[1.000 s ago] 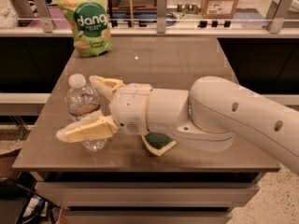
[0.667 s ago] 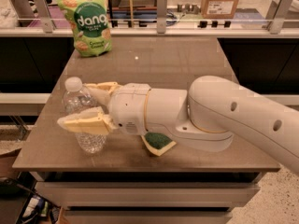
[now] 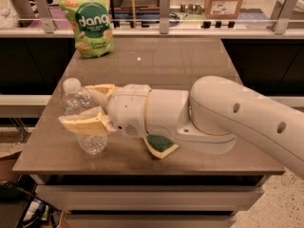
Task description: Move water bottle near green rice chip bag
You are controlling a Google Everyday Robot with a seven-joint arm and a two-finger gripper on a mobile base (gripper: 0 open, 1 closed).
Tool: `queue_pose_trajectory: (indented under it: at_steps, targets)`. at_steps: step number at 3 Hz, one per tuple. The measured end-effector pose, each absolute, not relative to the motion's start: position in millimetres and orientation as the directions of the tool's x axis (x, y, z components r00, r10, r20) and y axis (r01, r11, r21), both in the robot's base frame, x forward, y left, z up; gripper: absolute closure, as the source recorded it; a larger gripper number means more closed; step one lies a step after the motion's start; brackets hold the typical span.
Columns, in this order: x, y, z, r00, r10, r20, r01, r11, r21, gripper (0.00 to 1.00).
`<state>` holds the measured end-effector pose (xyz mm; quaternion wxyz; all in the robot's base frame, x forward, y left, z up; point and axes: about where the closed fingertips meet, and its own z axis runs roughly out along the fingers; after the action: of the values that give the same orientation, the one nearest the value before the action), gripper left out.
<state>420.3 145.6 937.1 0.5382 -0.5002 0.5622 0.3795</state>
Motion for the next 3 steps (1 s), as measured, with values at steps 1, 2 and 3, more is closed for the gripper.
queue_pose_trajectory:
  at_steps: [1,2,3]
  targets:
    - [419,148,938,0.084,-0.156,-0.984,-0.971,0.208,-0.116,1.00]
    - [419,148,938,0.084,-0.156,-0.984,-0.971,0.208,-0.116,1.00]
    - [434,139,954,0.076,-0.159,-0.984,-0.968,0.226,-0.111,1.00]
